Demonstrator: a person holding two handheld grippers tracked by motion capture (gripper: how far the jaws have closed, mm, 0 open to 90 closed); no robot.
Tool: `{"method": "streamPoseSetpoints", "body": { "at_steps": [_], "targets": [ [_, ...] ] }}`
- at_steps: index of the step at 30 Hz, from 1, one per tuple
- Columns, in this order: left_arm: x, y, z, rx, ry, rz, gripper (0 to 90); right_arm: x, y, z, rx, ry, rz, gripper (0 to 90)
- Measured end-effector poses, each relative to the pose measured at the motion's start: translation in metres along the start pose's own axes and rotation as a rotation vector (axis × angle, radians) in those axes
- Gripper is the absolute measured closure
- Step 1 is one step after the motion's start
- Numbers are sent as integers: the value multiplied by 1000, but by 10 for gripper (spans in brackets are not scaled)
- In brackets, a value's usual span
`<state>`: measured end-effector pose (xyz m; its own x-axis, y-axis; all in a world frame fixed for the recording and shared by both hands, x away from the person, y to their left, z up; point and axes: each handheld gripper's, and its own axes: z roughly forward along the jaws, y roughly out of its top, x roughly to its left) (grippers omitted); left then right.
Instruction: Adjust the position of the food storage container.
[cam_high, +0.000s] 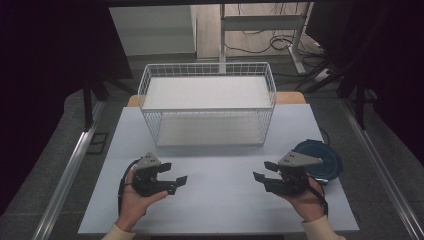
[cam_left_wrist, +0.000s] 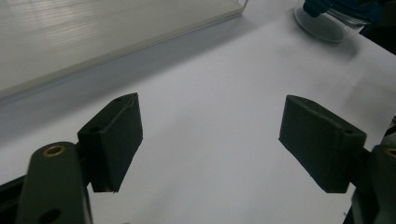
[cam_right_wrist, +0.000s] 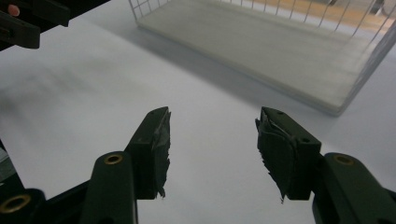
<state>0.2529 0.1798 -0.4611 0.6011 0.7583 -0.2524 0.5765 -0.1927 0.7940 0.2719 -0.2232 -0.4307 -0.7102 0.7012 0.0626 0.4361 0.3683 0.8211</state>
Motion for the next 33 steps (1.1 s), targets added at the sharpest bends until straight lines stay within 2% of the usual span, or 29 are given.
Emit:
{"method": "streamPoseSetpoints", "body": {
  "at_steps": [2,8,10,15,18,19,20,21,22,24,26,27,28,30,31,33],
  "targets": [
    [2,0,-4,-11,1,-8,212,-5,5,-7,-8,-5,-2,474],
    [3,-3,-7,-15,4,-18,213,-17,11,-12,-3,-21,10,518],
    [2,-5,-6,-10,-3,-23,213,-26,17,-21,-25,-55,12,552],
    [0,-9,-3,1,-7,-30,214,-35,19,-34,-32,-97,-9,589],
    [-2,-11,-1,14,-3,-23,213,-47,19,-45,-38,-121,23,653],
    [-2,-11,-1,14,-3,-23,213,-47,19,-45,-38,-121,23,653],
    [-2,-11,-2,15,-1,-22,214,-52,18,-50,-47,-148,29,720],
    [-2,-11,-2,15,-1,-22,213,-52,18,-50,-47,-148,29,720],
    [-1,-11,-3,7,5,-22,214,-57,18,-54,-44,-163,30,758],
    [-1,-11,-6,-10,16,-20,216,-59,18,-55,-44,-172,30,770],
    [1,-9,-8,-22,15,-22,220,-70,17,-61,-42,-198,47,819],
    [1,-9,-8,-22,15,-22,220,-70,17,-61,-42,-198,47,819],
    [1,-9,-8,-21,12,-26,221,-77,16,-65,-33,-229,42,862],
    [1,-10,-8,-13,6,-25,221,-81,15,-69,-31,-246,47,875],
    [0,-10,-7,-13,5,-22,222,-91,12,-77,-47,-266,72,889],
    [-1,-10,-7,-10,0,-17,222,-99,9,-85,-58,-290,89,893]
  ]
}}
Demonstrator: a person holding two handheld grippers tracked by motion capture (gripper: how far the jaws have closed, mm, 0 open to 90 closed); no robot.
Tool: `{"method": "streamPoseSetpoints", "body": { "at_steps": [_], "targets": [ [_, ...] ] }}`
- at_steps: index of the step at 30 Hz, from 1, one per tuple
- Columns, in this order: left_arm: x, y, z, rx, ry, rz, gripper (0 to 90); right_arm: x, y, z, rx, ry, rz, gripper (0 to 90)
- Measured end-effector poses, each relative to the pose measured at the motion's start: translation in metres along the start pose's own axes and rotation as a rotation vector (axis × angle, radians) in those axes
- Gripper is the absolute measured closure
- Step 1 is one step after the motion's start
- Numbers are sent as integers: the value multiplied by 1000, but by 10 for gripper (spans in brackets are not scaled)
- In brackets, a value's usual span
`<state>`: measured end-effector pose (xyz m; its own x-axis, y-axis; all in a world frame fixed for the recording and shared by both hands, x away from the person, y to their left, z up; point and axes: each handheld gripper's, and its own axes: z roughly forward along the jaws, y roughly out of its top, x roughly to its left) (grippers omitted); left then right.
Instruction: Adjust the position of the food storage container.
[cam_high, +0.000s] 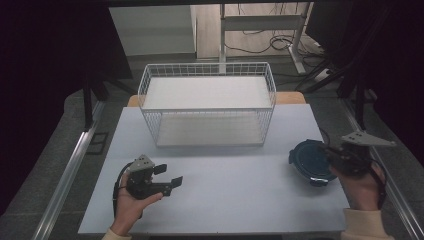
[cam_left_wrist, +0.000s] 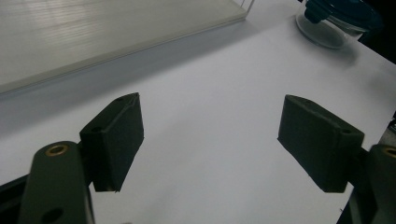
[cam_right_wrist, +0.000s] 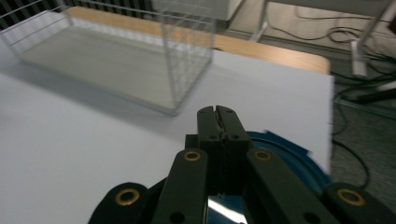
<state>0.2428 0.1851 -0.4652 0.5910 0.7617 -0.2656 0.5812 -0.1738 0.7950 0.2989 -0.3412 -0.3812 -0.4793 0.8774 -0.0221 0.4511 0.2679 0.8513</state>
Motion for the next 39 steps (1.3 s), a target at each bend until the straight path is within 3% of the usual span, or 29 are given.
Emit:
{"method": "streamPoseSetpoints", "body": {
  "at_steps": [4,5,7,9,13,17,19,21,22,25,27,34,39],
  "targets": [
    [-1,-1,0,-10,12,-4,223,-19,-4,-11,-14,-43,34,894],
    [-1,-1,0,-6,12,-6,223,-28,-8,-14,-7,-73,48,895],
    [-1,-1,0,-4,11,-6,222,-32,-9,-14,-4,-78,54,895],
    [0,0,0,0,8,-5,221,-46,-15,-16,9,-108,78,895],
    [1,-1,2,10,7,-6,219,-57,-21,-14,32,-143,92,895],
    [-1,-1,1,1,24,-5,220,-78,-29,-4,89,-183,102,895],
    [-2,0,-1,-4,23,-6,220,-80,-30,-2,99,-188,104,895],
    [-1,1,-3,-12,27,-8,220,-91,-35,13,152,-214,118,895],
    [-1,1,-4,-13,28,-10,220,-91,-35,13,152,-214,118,895],
    [1,-1,-3,-4,28,-22,219,-96,-43,27,232,-250,105,895],
    [1,-2,-1,-1,36,-25,219,-97,-47,32,254,-248,108,895],
    [-3,-2,0,-10,63,-14,220,-104,-54,46,272,-238,116,895],
    [-4,-2,0,3,89,17,219,-105,-53,52,282,-210,111,897]
  ]
}}
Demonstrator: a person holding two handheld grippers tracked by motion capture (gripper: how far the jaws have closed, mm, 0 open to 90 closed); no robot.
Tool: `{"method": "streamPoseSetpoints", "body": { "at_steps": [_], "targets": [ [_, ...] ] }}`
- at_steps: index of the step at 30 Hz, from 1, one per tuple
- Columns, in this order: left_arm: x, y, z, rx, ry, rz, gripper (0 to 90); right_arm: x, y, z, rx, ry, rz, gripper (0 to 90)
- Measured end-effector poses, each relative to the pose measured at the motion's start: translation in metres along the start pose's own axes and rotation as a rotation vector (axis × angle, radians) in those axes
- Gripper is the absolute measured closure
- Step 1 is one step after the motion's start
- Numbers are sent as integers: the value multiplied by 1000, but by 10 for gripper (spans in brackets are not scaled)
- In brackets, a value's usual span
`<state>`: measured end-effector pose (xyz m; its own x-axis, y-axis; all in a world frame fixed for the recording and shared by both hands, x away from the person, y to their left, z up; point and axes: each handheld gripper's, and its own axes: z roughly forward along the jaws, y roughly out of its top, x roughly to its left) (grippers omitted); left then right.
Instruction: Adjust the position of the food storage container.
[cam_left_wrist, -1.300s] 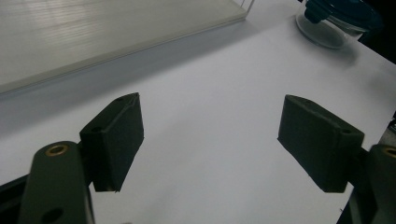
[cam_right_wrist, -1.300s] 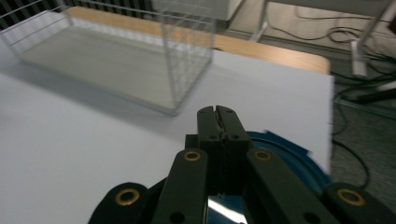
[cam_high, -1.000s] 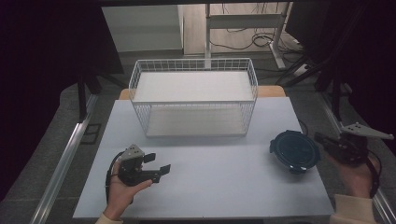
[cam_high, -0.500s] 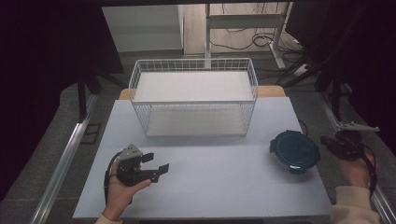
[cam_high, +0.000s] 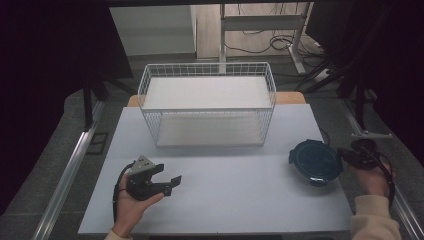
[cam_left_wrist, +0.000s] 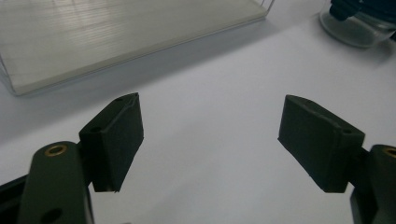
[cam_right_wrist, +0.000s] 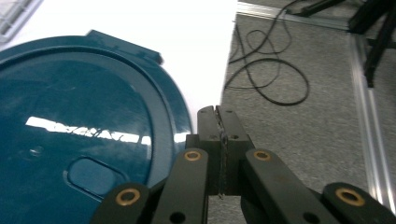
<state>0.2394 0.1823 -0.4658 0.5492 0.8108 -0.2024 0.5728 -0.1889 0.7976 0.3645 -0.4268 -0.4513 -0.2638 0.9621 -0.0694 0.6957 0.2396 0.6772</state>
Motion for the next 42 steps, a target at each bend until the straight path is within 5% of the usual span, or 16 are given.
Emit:
{"method": "streamPoseSetpoints", "body": {
  "at_steps": [8,14,28,42],
  "targets": [
    [1,-1,2,12,-22,-8,216,9,5,3,54,-37,-15,900],
    [2,-1,3,15,-27,-23,216,21,7,5,67,-6,-32,900],
    [5,-3,3,17,-34,-55,218,93,19,10,112,47,-114,900],
    [4,-4,5,28,-36,-51,218,145,24,14,112,146,-216,900]
  ]
}}
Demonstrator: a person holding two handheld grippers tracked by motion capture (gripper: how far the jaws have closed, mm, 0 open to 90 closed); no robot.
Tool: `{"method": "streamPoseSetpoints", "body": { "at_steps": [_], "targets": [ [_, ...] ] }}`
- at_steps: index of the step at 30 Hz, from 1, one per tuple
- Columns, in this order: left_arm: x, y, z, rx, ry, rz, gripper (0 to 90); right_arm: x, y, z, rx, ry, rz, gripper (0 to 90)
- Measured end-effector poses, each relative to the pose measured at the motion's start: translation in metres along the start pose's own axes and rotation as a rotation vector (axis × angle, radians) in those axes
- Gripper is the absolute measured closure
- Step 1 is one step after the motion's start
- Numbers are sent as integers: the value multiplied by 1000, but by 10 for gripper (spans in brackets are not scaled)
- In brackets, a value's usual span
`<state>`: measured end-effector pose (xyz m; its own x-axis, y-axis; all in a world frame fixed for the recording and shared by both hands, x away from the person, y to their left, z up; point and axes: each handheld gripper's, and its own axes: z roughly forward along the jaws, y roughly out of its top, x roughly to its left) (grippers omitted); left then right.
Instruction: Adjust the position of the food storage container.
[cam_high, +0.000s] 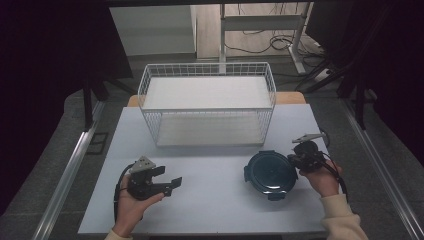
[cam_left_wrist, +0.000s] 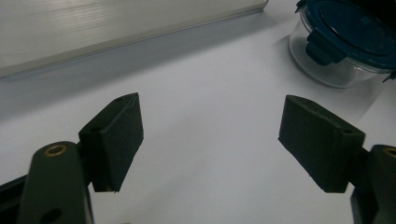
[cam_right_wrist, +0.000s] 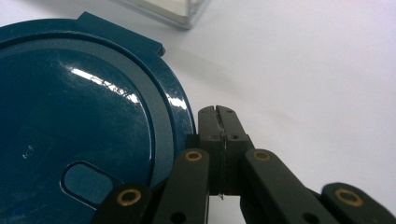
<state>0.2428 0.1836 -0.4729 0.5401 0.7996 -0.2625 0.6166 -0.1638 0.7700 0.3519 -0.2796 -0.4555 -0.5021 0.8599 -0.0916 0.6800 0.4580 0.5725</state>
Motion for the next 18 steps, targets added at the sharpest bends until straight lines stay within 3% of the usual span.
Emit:
{"method": "streamPoseSetpoints", "body": {
  "at_steps": [4,9,10,12,18],
  "targets": [
    [-1,0,1,2,-1,1,218,10,3,1,-3,20,-24,900],
    [-2,0,0,2,-2,3,218,9,2,3,-23,39,-30,900],
    [-2,0,-1,0,1,1,218,7,0,3,-28,49,-25,899],
    [-1,0,-3,-8,5,-4,217,2,-5,-2,-22,-13,-6,899],
    [2,-1,-6,-13,13,-14,218,0,-27,-9,-13,5,60,899]
  ]
}}
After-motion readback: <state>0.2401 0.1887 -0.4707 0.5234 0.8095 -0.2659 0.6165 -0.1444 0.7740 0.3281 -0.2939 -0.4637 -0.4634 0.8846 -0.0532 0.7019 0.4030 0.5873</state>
